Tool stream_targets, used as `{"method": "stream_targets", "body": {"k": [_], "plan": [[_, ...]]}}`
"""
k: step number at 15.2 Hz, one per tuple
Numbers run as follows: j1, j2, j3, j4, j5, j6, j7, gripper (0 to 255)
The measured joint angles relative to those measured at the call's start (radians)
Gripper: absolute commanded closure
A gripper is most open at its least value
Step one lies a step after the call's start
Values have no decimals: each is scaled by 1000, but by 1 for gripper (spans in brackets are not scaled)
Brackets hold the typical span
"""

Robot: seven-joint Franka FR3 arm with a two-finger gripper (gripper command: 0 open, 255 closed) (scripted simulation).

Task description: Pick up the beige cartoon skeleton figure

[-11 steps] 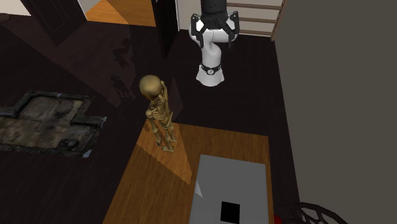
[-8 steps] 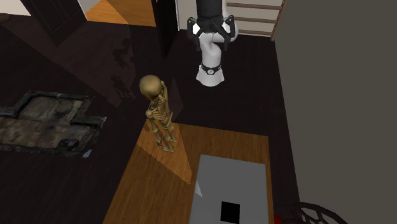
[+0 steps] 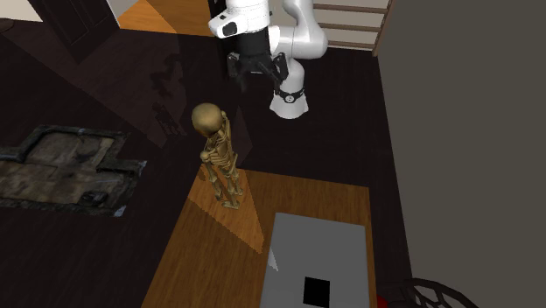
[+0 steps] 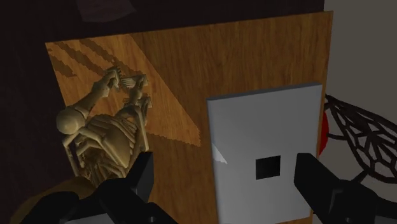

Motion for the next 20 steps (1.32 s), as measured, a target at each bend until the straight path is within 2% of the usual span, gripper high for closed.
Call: {"method": "stream_targets", "body": {"k": [11,19,20], "plan": [[-76,216,-170,-17,-50,174,-132,0],[-78,269,-195,-85,-44,289,-159,0],[-77,270,-196,-89,-43,293,-159,255]]}}
